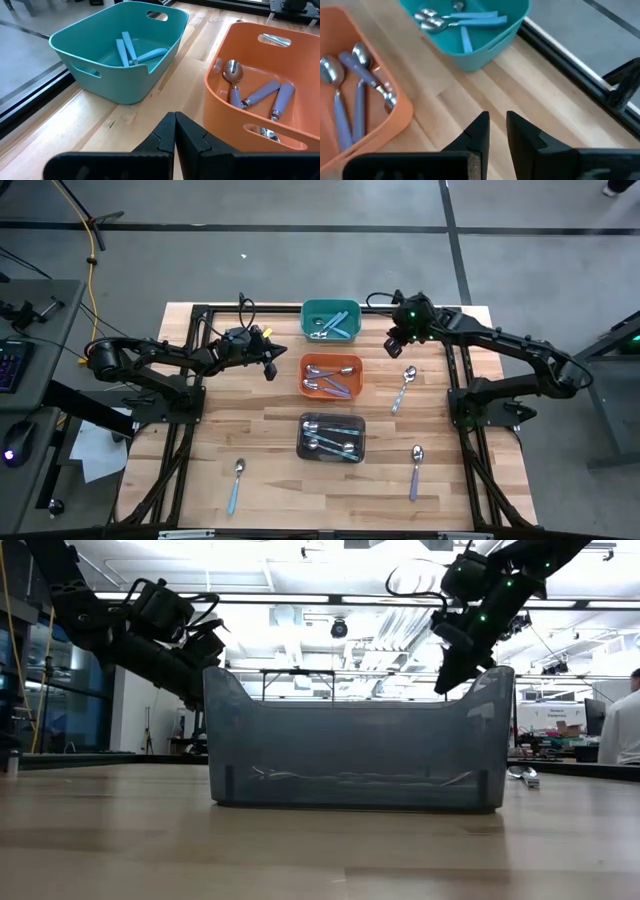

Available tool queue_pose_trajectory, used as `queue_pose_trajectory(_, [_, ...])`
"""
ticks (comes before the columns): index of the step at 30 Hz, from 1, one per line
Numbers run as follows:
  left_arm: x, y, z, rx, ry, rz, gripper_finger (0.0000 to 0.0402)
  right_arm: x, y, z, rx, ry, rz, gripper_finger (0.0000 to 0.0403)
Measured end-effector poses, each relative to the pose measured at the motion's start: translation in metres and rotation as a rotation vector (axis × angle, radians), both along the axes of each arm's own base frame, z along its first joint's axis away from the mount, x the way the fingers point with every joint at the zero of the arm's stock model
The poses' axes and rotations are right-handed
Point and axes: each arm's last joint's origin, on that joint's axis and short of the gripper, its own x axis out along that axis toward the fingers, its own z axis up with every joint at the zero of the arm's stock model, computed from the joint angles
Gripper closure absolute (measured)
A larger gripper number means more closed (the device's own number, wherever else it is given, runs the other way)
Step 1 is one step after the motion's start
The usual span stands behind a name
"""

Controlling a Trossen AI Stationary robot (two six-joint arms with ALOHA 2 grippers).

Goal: Sort silverware by color (type)
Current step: Put the violet spoon into the orange bin

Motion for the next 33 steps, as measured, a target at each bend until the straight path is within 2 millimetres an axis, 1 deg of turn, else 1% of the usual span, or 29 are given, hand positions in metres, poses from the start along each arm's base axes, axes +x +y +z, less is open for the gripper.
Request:
queue_pose_trajectory(6, [0.001, -0.001, 0.0, 0.0, 0.0, -0.006, 0.0401, 0.009, 0.019, -0.002, 0.028, 0.024, 0.051, 0.0352])
queue_pose_trajectory(10, [0.001, -0.003, 0.0, 0.0, -0.001, -0.013, 0.0402, 0.015, 0.037, -0.005, 0.026, 0.072, 0.062, 0.0352])
queue_pose_trajectory(14, [0.003, -0.005, 0.0, 0.01, 0.003, -0.028, 0.0401, 0.019, 0.057, -0.008, 0.091, 0.099, 0.074, 0.0352])
queue_pose_trajectory(20, [0.005, -0.009, 0.0, 0.023, 0.01, -0.055, 0.0401, 0.022, 0.097, -0.013, 0.185, 0.158, 0.11, 0.0352])
queue_pose_trajectory(26, [0.009, -0.018, 0.0, 0.015, 0.009, -0.096, 0.0401, 0.02, 0.139, -0.016, 0.267, 0.177, 0.108, 0.0352])
queue_pose_trajectory(33, [0.012, -0.027, 0.0, 0.013, 0.008, -0.136, 0.0401, 0.007, 0.187, -0.019, 0.367, 0.202, 0.015, 0.0352])
